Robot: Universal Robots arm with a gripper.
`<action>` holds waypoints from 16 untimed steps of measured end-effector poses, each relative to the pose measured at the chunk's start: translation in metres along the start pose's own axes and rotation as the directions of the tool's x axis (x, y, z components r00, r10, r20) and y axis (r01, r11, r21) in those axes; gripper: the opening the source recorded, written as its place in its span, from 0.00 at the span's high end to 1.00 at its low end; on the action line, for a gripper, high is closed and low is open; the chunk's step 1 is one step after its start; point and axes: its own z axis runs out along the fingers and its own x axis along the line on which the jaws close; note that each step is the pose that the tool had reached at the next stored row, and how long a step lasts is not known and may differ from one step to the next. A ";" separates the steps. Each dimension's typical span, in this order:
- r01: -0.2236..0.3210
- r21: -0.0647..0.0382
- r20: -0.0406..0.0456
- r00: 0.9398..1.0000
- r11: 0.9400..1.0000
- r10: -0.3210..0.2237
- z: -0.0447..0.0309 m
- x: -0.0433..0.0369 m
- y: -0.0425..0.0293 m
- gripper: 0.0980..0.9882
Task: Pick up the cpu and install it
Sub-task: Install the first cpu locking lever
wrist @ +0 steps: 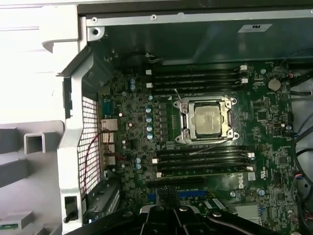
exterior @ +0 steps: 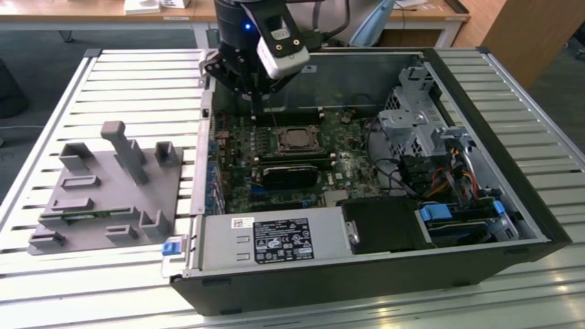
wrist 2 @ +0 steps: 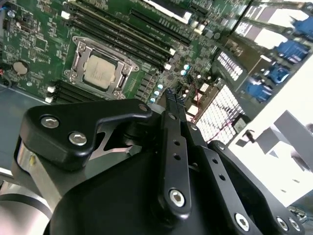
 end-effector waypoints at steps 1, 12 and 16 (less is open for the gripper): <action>0.000 0.000 0.000 1.000 1.000 0.000 0.0020 0.0002 0.0026 0.99; 0.001 0.000 0.000 1.000 1.000 -0.001 0.0231 0.0026 0.0266 0.99; 0.001 0.000 0.000 1.000 1.000 -0.001 0.0305 0.0026 0.0334 0.99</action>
